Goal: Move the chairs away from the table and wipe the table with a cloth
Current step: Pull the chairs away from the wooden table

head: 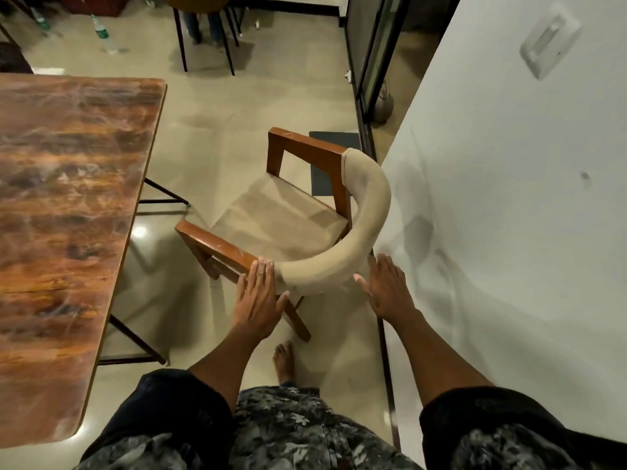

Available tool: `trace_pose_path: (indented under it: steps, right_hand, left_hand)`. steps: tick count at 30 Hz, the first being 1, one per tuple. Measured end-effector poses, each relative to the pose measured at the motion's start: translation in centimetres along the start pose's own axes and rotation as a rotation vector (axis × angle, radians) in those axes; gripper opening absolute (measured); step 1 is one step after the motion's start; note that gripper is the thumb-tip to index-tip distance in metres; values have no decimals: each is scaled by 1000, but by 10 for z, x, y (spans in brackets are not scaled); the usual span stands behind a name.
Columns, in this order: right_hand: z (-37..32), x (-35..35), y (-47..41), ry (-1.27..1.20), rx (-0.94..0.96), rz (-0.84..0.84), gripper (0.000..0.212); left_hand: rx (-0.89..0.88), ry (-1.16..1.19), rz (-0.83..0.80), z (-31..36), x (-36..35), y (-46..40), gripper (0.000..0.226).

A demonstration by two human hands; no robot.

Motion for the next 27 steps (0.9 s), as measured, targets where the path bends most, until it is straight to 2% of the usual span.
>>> trace_pose_path:
  steps: [5, 11, 15, 19, 22, 27]
  right_hand:
    - [14, 45, -47, -2, -21, 67, 94]
    - [12, 50, -64, 11, 21, 71, 77]
    - [16, 63, -97, 64, 78, 63, 99]
    - [17, 74, -129, 145, 133, 53, 79]
    - [15, 88, -158, 172, 171, 29, 82]
    - [27, 99, -202, 248, 307, 7, 72]
  left_hand:
    - [-9, 9, 26, 13, 17, -50, 95]
    - [28, 5, 41, 12, 24, -58, 92]
    - [101, 55, 74, 8, 28, -73, 95]
    - [188, 50, 114, 3, 31, -75, 86]
    - [257, 83, 116, 7, 28, -80, 85]
    - [378, 138, 168, 33, 18, -97, 85]
Point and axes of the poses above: each hand's wrist, its own y-axis away from the middle knuckle, its own x-axis out of the back of the hand, z = x × y, the point moved 6 cm from there along -y, towards the middle knuckle, and after that the axes turned 11 degrees about y, right-handed, at the moved point
